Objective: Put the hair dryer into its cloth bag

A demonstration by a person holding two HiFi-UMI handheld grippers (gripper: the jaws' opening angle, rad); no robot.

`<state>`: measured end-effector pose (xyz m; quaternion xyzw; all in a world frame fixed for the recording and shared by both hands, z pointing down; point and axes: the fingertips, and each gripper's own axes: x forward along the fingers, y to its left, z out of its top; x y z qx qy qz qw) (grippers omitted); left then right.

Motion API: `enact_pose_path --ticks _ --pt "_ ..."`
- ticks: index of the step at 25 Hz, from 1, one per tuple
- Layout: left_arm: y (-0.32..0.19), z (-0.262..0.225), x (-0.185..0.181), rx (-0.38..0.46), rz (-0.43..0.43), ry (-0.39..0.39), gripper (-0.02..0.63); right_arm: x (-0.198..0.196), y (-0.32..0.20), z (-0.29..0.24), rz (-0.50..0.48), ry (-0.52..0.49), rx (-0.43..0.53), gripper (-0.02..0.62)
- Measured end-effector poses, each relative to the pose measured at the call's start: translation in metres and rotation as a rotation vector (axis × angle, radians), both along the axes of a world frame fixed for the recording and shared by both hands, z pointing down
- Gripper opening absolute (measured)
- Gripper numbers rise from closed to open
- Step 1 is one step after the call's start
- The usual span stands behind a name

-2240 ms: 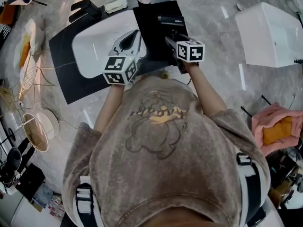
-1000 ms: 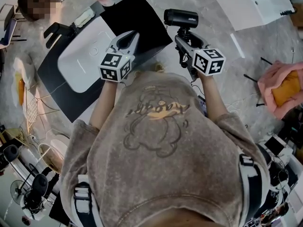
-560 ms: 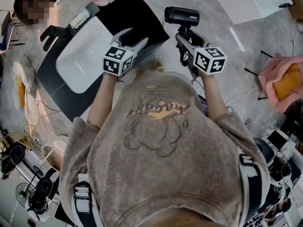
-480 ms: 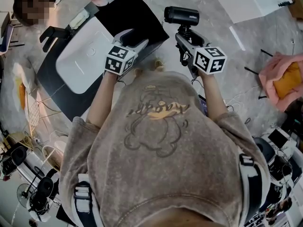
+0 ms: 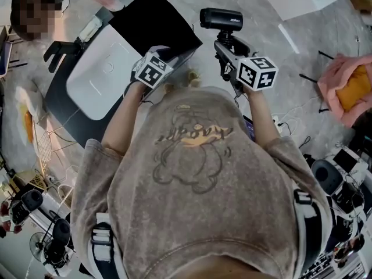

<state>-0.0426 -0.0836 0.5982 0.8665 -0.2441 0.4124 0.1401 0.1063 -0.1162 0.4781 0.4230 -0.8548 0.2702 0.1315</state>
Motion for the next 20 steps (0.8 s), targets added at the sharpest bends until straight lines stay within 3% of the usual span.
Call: enact_pose_path --ticks 4,7,11,15,20 --pt "0.002 0.017 -0.001 -0.028 0.028 -0.059 0.142 0.004 -0.002 0.001 0.016 -0.001 -0.008 0.235" --pt "-0.002 0.026 -0.004 -0.005 0.036 -0.110 0.069 0.007 -0.004 0.002 0.020 0.000 -0.014 0.235" --pt "-0.009 0.031 -0.006 -0.005 0.030 -0.115 0.050 0.009 -0.008 0.007 0.026 -0.002 -0.024 0.235" --pt "-0.012 0.025 -0.006 -0.019 0.004 -0.078 0.029 0.010 -0.008 0.009 0.024 -0.001 -0.031 0.235" --pt "-0.015 0.004 -0.007 -0.093 -0.087 0.070 0.028 0.005 -0.003 0.009 0.012 0.000 -0.024 0.233"
